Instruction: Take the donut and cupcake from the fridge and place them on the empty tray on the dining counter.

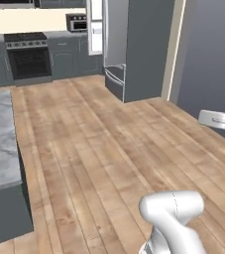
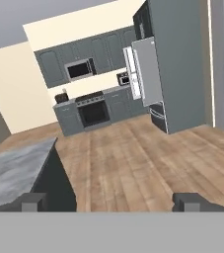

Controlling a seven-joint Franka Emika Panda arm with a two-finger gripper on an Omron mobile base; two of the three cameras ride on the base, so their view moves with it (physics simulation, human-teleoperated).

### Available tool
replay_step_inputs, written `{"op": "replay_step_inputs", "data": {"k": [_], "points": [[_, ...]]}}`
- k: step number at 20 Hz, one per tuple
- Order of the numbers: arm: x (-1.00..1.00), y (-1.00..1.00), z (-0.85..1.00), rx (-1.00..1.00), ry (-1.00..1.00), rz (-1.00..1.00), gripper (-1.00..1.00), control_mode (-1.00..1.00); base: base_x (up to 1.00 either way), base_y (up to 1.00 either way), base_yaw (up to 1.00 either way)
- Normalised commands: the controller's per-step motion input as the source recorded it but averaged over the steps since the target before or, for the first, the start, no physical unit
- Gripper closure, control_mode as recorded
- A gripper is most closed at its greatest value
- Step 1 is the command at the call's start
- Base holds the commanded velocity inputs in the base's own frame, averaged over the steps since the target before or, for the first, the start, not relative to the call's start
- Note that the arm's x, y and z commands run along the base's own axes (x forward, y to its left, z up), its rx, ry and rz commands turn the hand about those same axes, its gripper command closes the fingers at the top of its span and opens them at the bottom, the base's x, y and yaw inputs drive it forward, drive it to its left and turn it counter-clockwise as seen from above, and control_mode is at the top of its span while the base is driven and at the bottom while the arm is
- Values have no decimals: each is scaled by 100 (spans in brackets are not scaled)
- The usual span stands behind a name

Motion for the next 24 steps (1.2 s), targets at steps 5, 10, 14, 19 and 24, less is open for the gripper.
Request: {"op": "replay_step_inputs", "data": {"k": [5,10,14,19,24], "points": [[0,0,0,0,0,0,-100,100,100,1,0],[0,0,0,0,0,0,-100,100,100,11,16],[0,0,0,0,0,0,-100,100,100,0,38],[0,0,0,0,0,0,-100,100,100,0,39],[0,0,0,0,0,0,-100,100,100,-29,28]]}}
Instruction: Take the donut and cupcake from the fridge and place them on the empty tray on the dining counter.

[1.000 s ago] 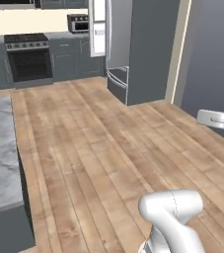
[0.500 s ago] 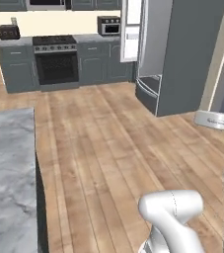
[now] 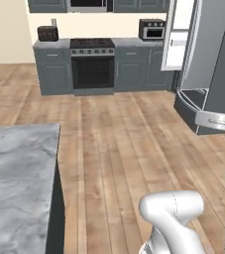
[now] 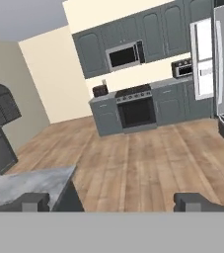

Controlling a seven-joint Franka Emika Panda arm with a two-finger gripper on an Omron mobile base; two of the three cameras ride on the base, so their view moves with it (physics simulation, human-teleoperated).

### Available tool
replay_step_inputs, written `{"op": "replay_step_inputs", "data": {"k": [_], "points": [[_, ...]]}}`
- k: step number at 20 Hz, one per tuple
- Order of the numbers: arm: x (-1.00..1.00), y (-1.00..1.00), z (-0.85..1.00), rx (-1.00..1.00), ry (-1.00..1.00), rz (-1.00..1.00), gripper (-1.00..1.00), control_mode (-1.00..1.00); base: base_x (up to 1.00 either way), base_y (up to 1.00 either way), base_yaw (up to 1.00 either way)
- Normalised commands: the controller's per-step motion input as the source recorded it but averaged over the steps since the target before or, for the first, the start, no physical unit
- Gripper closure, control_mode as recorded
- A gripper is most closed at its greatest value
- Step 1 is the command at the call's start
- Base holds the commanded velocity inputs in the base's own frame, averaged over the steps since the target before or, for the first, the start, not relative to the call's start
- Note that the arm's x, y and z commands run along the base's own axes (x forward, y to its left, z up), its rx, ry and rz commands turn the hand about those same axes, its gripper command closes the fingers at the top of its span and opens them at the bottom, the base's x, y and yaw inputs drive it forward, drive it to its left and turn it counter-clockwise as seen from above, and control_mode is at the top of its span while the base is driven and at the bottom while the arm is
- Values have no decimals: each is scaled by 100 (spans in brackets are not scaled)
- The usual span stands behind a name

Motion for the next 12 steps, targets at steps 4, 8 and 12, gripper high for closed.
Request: {"op": "replay_step_inputs", "data": {"k": [4,8,12], "points": [[0,0,0,0,0,0,-100,100,100,-51,19],[0,0,0,0,0,0,-100,100,100,-57,15],[0,0,0,0,0,0,-100,100,100,-64,15]]}}
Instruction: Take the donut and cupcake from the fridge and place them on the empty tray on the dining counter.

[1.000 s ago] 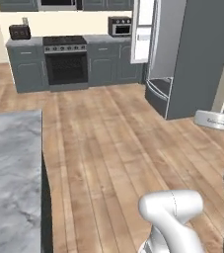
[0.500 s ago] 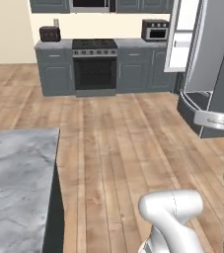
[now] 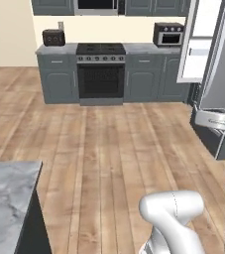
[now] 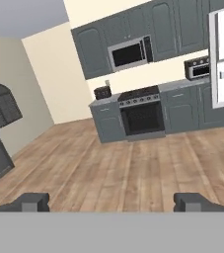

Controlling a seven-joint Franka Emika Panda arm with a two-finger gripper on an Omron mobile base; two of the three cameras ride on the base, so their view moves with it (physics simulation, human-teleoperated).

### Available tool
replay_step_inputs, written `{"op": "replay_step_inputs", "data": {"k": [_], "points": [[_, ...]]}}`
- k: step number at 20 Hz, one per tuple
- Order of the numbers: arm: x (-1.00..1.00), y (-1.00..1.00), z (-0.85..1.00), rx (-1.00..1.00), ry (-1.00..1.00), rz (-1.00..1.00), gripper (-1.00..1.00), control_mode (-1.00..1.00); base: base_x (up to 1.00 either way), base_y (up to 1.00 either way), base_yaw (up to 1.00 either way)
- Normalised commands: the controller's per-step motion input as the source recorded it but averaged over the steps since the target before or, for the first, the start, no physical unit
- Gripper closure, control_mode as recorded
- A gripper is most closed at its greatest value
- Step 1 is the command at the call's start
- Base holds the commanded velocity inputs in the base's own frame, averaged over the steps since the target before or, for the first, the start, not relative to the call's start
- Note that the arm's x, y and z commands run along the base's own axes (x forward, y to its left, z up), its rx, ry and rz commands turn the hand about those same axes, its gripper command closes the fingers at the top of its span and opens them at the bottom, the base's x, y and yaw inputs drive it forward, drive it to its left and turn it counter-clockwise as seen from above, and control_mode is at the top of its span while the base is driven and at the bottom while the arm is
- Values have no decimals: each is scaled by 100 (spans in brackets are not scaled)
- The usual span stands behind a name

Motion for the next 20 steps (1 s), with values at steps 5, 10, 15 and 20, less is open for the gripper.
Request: {"op": "replay_step_inputs", "data": {"k": [5,10,15,20], "points": [[0,0,0,0,0,0,-100,100,100,-70,11],[0,0,0,0,0,0,-100,100,100,-62,5],[0,0,0,0,0,0,-100,100,78,-23,-9],[0,0,0,0,0,0,-100,100,51,-3,-37]]}}
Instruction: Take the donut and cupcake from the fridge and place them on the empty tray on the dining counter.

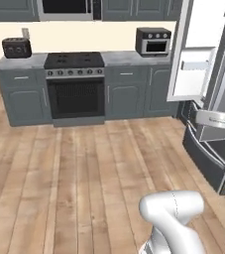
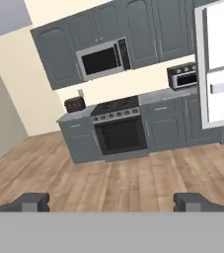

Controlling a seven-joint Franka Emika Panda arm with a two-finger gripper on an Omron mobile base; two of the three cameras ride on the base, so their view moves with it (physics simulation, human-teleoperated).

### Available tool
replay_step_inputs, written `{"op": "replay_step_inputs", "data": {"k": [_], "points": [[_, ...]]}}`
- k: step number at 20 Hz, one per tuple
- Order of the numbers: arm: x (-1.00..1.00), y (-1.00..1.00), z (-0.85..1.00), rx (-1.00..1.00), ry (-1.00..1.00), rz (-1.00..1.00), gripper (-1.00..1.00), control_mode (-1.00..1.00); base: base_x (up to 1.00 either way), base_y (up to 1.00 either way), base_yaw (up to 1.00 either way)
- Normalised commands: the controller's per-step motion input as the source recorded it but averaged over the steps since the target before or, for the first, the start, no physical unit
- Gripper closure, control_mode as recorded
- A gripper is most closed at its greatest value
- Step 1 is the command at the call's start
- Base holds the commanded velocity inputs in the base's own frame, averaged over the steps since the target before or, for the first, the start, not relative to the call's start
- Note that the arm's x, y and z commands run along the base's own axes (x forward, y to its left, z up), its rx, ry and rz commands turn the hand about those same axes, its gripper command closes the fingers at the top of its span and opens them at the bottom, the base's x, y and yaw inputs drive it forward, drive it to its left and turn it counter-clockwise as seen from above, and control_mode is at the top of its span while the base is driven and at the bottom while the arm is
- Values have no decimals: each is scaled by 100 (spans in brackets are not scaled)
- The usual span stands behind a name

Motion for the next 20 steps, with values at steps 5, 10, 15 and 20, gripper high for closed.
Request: {"op": "replay_step_inputs", "data": {"k": [5,10,15,20], "points": [[0,0,0,0,0,0,-100,100,34,8,-49],[0,0,0,0,0,0,-100,100,25,59,-52],[0,0,0,0,0,0,-100,100,60,98,-46],[0,0,0,0,0,0,-100,100,96,100,-35]]}}
